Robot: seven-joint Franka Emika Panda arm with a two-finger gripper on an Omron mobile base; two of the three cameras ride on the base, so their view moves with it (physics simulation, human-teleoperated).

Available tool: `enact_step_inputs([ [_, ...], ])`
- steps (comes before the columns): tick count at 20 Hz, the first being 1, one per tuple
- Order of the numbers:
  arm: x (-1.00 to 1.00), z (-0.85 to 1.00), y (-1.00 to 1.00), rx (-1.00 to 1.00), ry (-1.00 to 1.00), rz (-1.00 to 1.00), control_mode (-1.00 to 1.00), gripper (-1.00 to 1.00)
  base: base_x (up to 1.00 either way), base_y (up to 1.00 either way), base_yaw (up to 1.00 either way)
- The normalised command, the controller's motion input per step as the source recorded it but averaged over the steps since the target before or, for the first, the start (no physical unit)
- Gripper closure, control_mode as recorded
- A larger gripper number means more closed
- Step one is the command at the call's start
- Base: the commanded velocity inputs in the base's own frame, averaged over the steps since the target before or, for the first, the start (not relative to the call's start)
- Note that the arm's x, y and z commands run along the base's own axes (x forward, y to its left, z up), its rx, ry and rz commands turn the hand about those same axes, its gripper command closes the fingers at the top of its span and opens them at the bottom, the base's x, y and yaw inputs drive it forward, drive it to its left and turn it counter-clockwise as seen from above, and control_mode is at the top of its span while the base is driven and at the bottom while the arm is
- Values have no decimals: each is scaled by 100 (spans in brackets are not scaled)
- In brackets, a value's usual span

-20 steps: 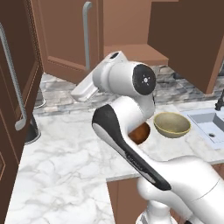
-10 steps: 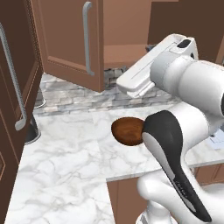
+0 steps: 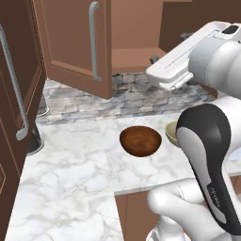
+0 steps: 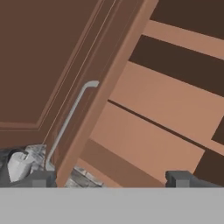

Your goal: Open the cabinet. Pick the bowls from the counter and place them in the cabinet. Then close the cabinet.

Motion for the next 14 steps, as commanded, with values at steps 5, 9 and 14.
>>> enact_step_inputs([
  [5,0,0,0,0,1,0,-100,-100,0,0,0],
  [9,-7,-3,-43,1,1,-1,-100,-100,0,0,0],
  [14,27,-63,-18,0,10,-1,-100,-100,0,0,0],
])
